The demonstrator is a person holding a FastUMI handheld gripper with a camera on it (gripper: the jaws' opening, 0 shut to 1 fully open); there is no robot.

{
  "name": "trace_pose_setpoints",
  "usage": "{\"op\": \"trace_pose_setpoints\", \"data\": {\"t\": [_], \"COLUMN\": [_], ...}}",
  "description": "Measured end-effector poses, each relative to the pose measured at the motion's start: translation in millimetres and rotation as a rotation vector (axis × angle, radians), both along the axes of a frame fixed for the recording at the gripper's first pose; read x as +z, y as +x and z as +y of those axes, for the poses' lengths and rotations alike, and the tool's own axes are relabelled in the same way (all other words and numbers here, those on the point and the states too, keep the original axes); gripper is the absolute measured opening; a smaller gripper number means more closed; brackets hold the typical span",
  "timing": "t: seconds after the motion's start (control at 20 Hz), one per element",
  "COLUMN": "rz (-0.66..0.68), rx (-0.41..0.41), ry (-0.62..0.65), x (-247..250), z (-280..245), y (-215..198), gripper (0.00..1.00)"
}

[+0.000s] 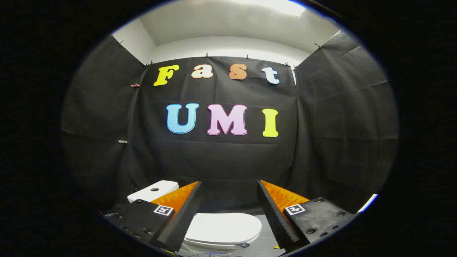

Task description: Open the toilet lid.

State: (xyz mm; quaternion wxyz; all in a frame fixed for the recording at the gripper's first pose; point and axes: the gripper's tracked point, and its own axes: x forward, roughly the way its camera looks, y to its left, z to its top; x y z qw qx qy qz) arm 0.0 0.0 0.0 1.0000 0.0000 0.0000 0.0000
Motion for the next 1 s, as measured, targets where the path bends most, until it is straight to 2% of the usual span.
{"op": "trace_pose_setpoints", "data": {"t": [1.0], "rz": [0.006], "rx": [0.001], "ry": [-0.004], "x": [-2.9], "z": [1.2], "y": [2.4], "gripper": [0.97]}}
